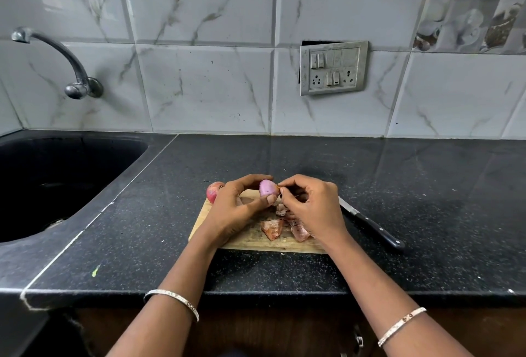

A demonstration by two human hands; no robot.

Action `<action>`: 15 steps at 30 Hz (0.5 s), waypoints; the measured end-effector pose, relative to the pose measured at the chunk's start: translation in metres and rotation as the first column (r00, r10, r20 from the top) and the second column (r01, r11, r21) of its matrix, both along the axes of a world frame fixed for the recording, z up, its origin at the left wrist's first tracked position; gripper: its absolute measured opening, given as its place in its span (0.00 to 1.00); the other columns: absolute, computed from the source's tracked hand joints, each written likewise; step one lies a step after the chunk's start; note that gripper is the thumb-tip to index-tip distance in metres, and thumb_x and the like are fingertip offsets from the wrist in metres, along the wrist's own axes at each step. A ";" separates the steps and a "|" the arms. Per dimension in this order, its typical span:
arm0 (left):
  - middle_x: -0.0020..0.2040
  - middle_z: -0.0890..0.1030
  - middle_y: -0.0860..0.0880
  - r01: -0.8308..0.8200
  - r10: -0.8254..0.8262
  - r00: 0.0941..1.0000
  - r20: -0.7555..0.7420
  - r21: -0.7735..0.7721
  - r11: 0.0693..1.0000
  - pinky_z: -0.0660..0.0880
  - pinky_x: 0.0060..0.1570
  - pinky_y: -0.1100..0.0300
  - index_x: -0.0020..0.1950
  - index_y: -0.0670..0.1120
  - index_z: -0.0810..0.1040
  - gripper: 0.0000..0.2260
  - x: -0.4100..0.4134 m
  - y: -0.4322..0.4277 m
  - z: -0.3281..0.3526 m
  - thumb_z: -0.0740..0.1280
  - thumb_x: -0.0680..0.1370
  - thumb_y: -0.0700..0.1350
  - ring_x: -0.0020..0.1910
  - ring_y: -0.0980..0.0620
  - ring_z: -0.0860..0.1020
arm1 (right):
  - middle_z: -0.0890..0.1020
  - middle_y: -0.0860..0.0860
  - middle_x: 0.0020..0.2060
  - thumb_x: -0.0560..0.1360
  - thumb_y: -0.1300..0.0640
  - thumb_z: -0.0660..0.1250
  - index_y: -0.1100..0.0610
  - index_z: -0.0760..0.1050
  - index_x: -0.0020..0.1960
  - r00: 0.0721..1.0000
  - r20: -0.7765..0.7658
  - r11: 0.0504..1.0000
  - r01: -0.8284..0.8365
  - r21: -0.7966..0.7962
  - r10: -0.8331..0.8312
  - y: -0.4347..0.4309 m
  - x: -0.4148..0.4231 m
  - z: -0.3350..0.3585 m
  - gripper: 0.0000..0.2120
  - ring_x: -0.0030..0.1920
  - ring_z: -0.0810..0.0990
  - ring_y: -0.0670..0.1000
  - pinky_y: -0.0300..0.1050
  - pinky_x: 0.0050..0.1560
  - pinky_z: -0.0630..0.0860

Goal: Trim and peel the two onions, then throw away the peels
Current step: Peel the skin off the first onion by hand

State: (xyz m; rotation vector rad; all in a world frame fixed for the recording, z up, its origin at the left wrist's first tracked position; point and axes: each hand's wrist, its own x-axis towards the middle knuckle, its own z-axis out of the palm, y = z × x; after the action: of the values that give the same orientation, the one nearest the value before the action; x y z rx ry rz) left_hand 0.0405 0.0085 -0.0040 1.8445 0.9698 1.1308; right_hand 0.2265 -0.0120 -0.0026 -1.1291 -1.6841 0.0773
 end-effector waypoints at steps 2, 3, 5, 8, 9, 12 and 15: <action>0.56 0.85 0.56 -0.011 0.011 1.000 0.014 -0.011 1.000 0.76 0.65 0.45 0.62 0.55 0.81 0.17 0.001 -0.001 0.000 0.75 0.75 0.55 0.58 0.55 0.83 | 0.84 0.42 0.37 0.74 0.56 0.70 0.52 0.84 0.45 0.997 0.068 0.999 0.024 0.045 -0.027 0.001 0.000 -0.001 0.04 0.37 0.82 0.43 0.49 0.39 0.80; 0.56 0.85 0.55 -0.008 0.009 1.000 0.026 -0.022 1.000 0.77 0.64 0.45 0.62 0.55 0.81 0.17 0.001 -0.001 0.001 0.75 0.74 0.55 0.58 0.54 0.83 | 0.84 0.42 0.38 0.75 0.55 0.70 0.51 0.83 0.45 0.995 0.093 0.997 0.037 0.061 -0.043 0.001 0.000 -0.001 0.04 0.37 0.81 0.44 0.50 0.39 0.79; 0.56 0.86 0.54 0.000 0.002 0.999 0.045 -0.036 0.999 0.78 0.63 0.46 0.62 0.54 0.82 0.17 0.001 -0.003 0.002 0.75 0.75 0.54 0.57 0.54 0.83 | 0.83 0.42 0.41 0.76 0.54 0.69 0.51 0.82 0.47 0.992 0.118 0.996 0.044 0.078 -0.053 0.001 0.000 -0.001 0.03 0.38 0.81 0.45 0.50 0.39 0.78; 0.56 0.85 0.46 0.067 -0.044 0.985 0.170 -0.134 0.989 0.82 0.57 0.49 0.64 0.47 0.81 0.15 0.003 -0.005 0.004 0.73 0.78 0.47 0.54 0.47 0.85 | 0.82 0.42 0.42 0.77 0.57 0.69 0.52 0.81 0.48 0.994 0.110 0.996 0.003 0.085 -0.012 0.000 0.000 0.000 0.03 0.42 0.80 0.44 0.49 0.41 0.78; 0.57 0.85 0.43 0.103 -0.063 0.973 0.223 -0.174 0.979 0.83 0.54 0.52 0.64 0.45 0.80 0.14 0.003 -0.006 0.005 0.72 0.78 0.44 0.53 0.44 0.86 | 0.83 0.42 0.42 0.78 0.58 0.69 0.52 0.81 0.48 0.995 0.100 0.997 -0.015 0.082 0.006 0.000 0.000 0.001 0.03 0.43 0.81 0.44 0.48 0.42 0.78; 0.54 0.85 0.41 0.154 -0.087 0.955 0.285 -0.223 0.962 0.82 0.46 0.59 0.64 0.41 0.79 0.12 0.004 -0.007 0.007 0.68 0.80 0.38 0.49 0.43 0.86 | 0.83 0.42 0.42 0.78 0.60 0.70 0.53 0.81 0.48 0.996 0.074 0.996 -0.054 0.073 0.048 -0.001 0.000 0.003 0.03 0.44 0.81 0.43 0.46 0.43 0.78; 0.46 0.86 0.44 0.172 -0.100 0.953 0.285 -0.242 0.955 0.80 0.39 0.64 0.63 0.41 0.79 0.11 0.004 -0.007 0.009 0.64 0.81 0.36 0.41 0.48 0.86 | 0.83 0.42 0.41 0.77 0.62 0.70 0.54 0.81 0.48 0.995 0.072 0.994 -0.074 0.080 0.068 -0.002 0.001 0.005 0.03 0.44 0.81 0.42 0.43 0.44 0.77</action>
State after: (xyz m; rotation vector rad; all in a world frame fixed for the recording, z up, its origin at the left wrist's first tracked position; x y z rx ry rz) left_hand 0.0446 0.0013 0.0047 1.4748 0.7794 1.0770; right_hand 0.2272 -0.0138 0.0025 -1.0207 -1.7730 0.0140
